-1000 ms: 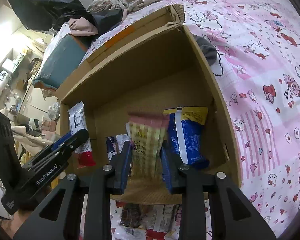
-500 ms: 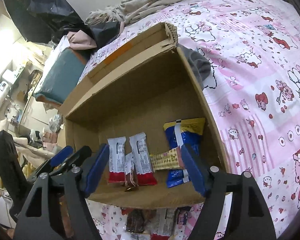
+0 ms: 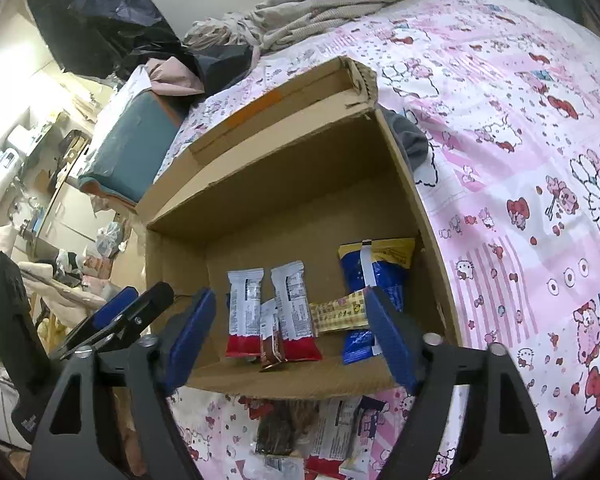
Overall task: Organize snacks
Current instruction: 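Withdraw both tools from the box back toward the snack pile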
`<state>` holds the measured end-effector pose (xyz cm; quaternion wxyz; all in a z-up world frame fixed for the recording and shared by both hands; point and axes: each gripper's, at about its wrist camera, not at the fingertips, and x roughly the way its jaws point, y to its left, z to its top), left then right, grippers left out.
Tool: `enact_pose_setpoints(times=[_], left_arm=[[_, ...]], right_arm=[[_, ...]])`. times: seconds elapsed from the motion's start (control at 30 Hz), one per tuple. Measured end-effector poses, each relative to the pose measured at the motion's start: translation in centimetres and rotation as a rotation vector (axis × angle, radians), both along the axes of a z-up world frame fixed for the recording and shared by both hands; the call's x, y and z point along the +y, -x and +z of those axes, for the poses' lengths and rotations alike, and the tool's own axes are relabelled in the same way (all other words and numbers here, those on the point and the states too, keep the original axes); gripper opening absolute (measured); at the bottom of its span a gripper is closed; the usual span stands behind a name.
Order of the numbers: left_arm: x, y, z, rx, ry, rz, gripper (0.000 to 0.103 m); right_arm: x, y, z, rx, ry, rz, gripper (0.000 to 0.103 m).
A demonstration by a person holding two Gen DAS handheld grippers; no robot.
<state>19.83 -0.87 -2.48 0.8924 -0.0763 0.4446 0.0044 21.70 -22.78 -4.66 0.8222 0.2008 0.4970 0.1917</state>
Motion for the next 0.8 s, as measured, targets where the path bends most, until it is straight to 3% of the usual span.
enact_pose_setpoints(times=[0.2,0.37,0.5,0.8], left_arm=[[-0.1,1.5,1.2,-0.031,-0.026,-0.030,0.078],[0.4,3.5,1.9,-0.057,0.003,-0.007,0.096],[0.9,4.8,2.0,-0.037,0.051,0.003,0.096],[0.9,7.4,1.3,0.011,0.034,-0.004,0.096]], right_arm=[[-0.5,2.1,1.5,-0.040,0.079,-0.054,0.090],[-1.3,3.5,2.3,-0.040,0.088,-0.059,0.092],[-2.2,4.7,2.1,-0.021,0.045,-0.074,0.092],[-2.3,7.7,1.4,0.000,0.059,-0.036,0.092]])
